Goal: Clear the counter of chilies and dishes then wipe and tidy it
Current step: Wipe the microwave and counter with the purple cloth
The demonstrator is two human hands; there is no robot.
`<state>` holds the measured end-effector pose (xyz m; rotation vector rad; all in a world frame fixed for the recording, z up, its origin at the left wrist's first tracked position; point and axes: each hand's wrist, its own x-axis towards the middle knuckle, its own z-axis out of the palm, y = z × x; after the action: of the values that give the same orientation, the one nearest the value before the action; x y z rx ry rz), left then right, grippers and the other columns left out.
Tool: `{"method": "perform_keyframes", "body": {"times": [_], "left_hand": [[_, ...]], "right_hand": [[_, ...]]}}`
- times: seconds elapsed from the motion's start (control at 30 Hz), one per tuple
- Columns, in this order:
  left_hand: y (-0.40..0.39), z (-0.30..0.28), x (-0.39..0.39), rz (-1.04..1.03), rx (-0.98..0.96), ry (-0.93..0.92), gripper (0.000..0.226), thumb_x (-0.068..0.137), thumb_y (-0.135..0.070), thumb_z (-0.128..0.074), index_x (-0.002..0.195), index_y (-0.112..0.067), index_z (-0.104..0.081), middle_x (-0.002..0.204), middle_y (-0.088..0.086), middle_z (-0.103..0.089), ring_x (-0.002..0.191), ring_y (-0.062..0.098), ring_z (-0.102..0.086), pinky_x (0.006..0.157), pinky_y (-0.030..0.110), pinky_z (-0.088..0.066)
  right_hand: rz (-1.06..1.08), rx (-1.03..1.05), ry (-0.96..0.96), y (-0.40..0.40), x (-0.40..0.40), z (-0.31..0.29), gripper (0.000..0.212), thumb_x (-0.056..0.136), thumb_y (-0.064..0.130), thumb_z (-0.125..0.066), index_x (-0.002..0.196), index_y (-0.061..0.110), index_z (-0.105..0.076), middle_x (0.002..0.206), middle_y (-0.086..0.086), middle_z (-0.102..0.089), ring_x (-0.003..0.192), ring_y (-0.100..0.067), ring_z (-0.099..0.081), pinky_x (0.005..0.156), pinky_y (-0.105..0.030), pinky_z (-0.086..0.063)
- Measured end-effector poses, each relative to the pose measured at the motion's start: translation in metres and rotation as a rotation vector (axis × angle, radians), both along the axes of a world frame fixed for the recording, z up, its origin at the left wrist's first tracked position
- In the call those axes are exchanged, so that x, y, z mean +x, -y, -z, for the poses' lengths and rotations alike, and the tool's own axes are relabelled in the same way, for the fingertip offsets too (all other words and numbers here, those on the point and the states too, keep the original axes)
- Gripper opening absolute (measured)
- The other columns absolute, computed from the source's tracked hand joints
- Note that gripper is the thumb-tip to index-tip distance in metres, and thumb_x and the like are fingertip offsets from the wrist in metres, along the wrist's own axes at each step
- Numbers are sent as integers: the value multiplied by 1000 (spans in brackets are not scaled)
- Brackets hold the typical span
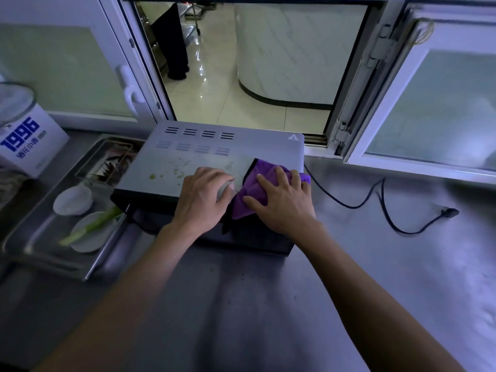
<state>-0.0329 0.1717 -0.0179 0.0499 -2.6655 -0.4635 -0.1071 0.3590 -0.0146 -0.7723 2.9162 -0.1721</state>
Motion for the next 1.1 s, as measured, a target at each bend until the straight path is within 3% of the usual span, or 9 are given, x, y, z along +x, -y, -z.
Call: {"method": "perform_keyframes", "body": {"times": [0.47, 0.8, 1.0, 1.1], "left_hand": [[125, 4, -2, 73, -31, 111, 32, 96, -27, -58, 123, -13, -64, 125, 3, -64, 120, 24, -54, 93, 50, -49], [237, 23, 30, 7, 69, 86, 29, 96, -18, -58, 122, -8, -66, 128, 9, -63, 121, 30, -55, 95, 52, -47], [272, 31, 47, 39, 119, 126, 37, 97, -27, -49, 125, -9, -64, 132, 8, -61, 123, 29, -54, 98, 51, -46], [283, 34, 54, 49, 137, 128, 32, 98, -22, -51, 124, -9, -65, 130, 8, -63, 122, 28, -55, 96, 51, -47]], "right_hand": [[58, 35, 25, 100, 7, 0, 83, 77, 80, -27, 152, 43, -27, 163, -4, -21, 147, -40, -11, 118, -60, -13], [41, 42, 11, 191, 10, 7, 82, 80, 83, -22, 152, 44, -24, 165, -1, -16, 148, -41, -8, 117, -62, -14], [3, 29, 2, 248, 24, 7, 85, 78, 87, -20, 152, 45, -25, 164, -3, -20, 147, -44, -9, 116, -64, -13], [-2, 26, -10, 273, 32, 6, 90, 75, 90, -16, 151, 44, -26, 162, -4, -22, 146, -44, -11, 116, -64, -14]]}}
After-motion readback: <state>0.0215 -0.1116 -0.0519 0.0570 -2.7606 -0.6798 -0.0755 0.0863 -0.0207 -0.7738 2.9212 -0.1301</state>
